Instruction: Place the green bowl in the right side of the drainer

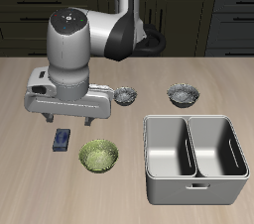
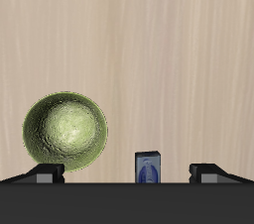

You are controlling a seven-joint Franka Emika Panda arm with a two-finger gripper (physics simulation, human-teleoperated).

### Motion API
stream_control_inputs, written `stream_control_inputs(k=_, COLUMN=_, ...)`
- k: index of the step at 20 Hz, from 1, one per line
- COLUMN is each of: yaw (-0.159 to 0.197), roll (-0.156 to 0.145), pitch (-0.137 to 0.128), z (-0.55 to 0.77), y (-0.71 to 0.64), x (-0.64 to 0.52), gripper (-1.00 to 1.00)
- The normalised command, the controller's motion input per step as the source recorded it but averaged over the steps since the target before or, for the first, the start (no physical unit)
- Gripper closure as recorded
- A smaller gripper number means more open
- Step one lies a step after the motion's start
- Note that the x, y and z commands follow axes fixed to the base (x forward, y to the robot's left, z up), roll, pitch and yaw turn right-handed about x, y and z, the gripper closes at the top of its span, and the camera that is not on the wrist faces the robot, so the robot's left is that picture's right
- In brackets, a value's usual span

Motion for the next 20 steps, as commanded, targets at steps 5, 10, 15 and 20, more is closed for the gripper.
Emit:
stream_control_inputs(k=5, yaw=-0.016, roll=0.002, pitch=0.047, z=-0.39, y=0.09, x=0.09, gripper=-1.00)
stream_control_inputs(k=10, yaw=0.000, roll=-0.015, pitch=0.046, z=-0.34, y=0.03, x=0.11, gripper=-1.00)
stream_control_inputs(k=15, yaw=0.016, roll=0.009, pitch=0.041, z=-0.32, y=0.08, x=0.03, gripper=-1.00)
stream_control_inputs(k=20, yaw=0.012, roll=0.012, pitch=0.021, z=-0.19, y=0.10, x=-0.01, gripper=-1.00)
